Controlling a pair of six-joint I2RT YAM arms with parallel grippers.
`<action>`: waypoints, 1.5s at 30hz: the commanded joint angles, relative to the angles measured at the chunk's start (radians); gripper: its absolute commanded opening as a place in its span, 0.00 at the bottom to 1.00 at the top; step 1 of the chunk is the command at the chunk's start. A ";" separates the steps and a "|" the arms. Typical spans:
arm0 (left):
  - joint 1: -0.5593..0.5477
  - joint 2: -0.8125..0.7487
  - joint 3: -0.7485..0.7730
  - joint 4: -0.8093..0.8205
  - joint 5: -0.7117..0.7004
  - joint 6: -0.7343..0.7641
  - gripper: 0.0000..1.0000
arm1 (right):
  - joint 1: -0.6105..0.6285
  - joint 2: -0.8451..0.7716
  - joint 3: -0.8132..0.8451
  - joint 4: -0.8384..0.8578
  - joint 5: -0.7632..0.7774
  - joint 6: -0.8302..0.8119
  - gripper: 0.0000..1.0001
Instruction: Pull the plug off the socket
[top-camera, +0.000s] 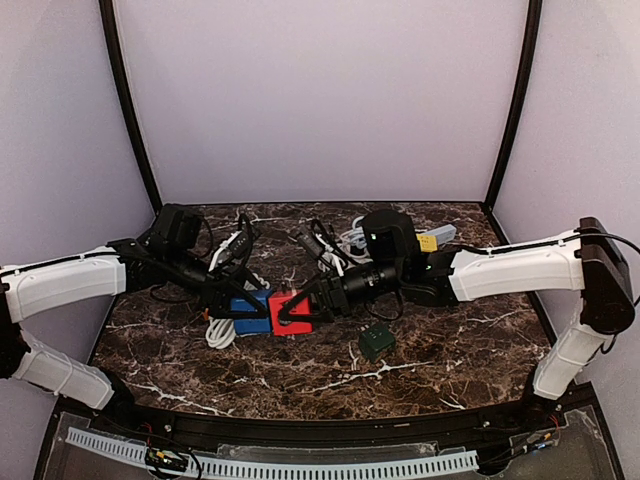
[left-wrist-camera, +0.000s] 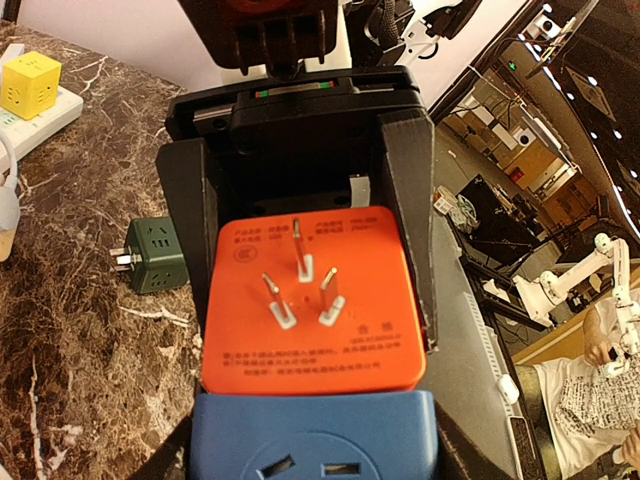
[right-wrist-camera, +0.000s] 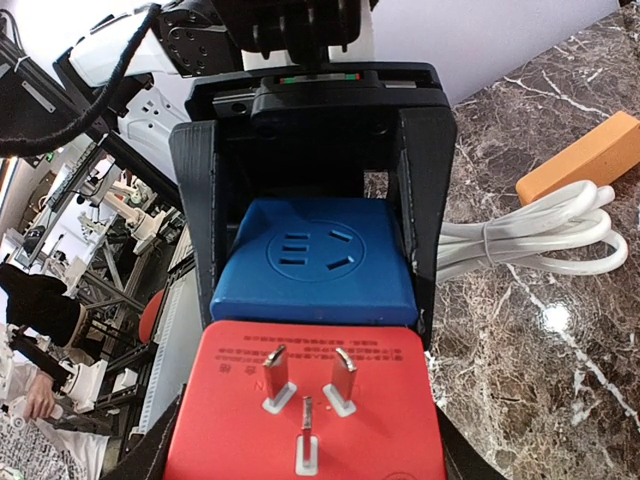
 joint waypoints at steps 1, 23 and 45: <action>-0.005 -0.039 0.015 0.072 0.033 0.005 0.01 | 0.010 0.003 0.010 0.023 -0.020 0.005 0.11; -0.005 -0.055 0.045 -0.053 -0.222 0.098 0.01 | -0.001 -0.024 0.005 -0.105 0.225 0.009 0.00; -0.005 -0.061 0.046 -0.072 -0.108 0.128 0.01 | -0.011 -0.082 -0.019 -0.038 -0.174 -0.070 0.00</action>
